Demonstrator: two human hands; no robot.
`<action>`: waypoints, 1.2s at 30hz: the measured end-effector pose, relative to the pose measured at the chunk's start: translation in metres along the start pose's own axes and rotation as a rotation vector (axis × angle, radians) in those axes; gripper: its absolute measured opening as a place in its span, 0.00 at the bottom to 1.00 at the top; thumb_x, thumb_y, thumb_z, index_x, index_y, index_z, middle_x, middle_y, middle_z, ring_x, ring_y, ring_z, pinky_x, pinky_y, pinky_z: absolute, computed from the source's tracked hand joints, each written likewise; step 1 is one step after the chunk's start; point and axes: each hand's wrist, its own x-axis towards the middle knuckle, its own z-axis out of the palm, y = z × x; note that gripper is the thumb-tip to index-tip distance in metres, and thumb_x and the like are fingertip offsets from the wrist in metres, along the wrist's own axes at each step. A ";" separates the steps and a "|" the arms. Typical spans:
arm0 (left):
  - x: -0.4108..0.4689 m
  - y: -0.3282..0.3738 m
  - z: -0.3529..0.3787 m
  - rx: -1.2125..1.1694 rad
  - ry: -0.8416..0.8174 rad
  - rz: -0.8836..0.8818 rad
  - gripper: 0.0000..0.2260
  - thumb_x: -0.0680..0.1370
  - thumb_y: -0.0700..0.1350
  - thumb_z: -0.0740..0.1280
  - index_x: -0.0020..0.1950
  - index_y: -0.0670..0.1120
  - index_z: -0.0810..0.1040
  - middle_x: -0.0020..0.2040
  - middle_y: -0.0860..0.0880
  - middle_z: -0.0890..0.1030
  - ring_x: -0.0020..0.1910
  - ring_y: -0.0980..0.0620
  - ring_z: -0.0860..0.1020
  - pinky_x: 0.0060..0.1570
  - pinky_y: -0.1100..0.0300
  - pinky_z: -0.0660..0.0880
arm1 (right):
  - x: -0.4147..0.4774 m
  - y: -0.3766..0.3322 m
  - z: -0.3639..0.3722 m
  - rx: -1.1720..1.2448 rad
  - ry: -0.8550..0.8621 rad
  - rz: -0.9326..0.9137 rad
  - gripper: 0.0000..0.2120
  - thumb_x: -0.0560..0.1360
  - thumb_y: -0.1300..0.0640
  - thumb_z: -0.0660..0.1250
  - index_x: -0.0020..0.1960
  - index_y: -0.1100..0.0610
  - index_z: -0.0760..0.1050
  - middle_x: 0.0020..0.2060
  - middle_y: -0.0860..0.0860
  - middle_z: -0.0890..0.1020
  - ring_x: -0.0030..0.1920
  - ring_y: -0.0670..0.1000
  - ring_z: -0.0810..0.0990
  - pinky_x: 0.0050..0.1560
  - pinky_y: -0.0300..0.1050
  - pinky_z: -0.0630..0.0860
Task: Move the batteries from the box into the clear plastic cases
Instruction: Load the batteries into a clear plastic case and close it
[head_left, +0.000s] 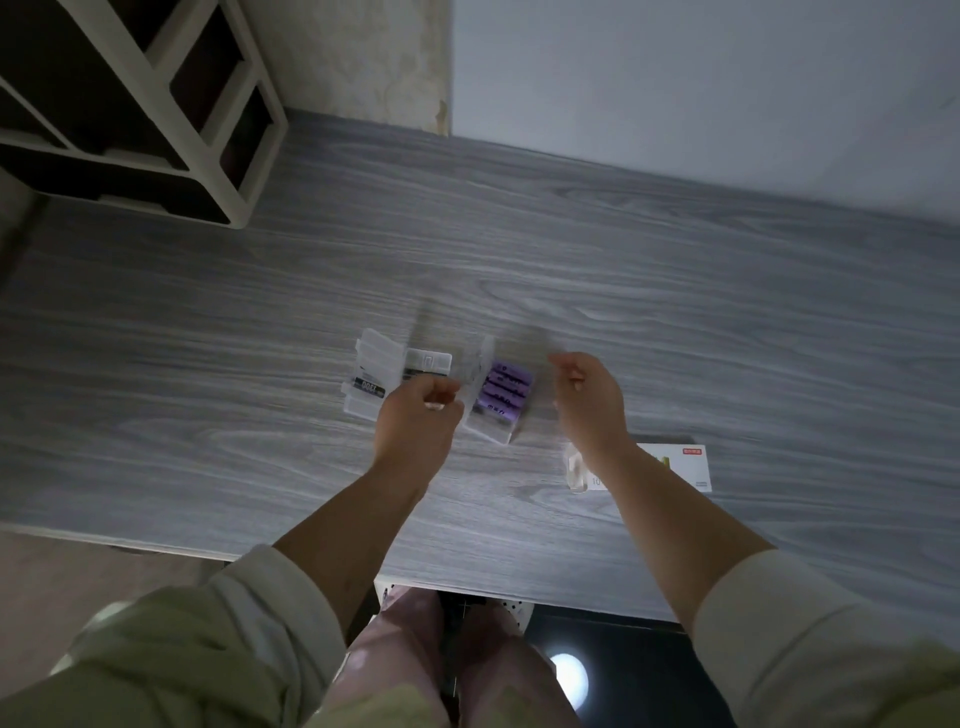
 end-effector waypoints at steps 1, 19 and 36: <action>0.001 0.001 0.001 0.051 -0.017 0.039 0.08 0.75 0.40 0.68 0.52 0.52 0.80 0.48 0.57 0.80 0.44 0.58 0.78 0.38 0.64 0.72 | 0.002 -0.002 -0.002 0.047 -0.027 0.045 0.12 0.80 0.57 0.59 0.59 0.56 0.77 0.51 0.47 0.80 0.51 0.46 0.77 0.54 0.43 0.74; 0.006 0.000 0.023 0.111 -0.099 0.115 0.07 0.76 0.40 0.68 0.49 0.52 0.81 0.46 0.56 0.82 0.45 0.57 0.79 0.41 0.66 0.74 | -0.020 0.002 -0.024 0.067 -0.228 0.187 0.16 0.74 0.59 0.69 0.61 0.56 0.77 0.51 0.49 0.81 0.47 0.45 0.79 0.40 0.34 0.72; -0.007 -0.023 0.036 0.350 -0.032 0.090 0.18 0.75 0.37 0.68 0.63 0.48 0.76 0.57 0.51 0.80 0.50 0.53 0.79 0.47 0.59 0.75 | -0.037 0.024 -0.003 -0.368 -0.122 -0.025 0.02 0.73 0.60 0.67 0.43 0.57 0.74 0.40 0.52 0.78 0.42 0.50 0.74 0.41 0.40 0.66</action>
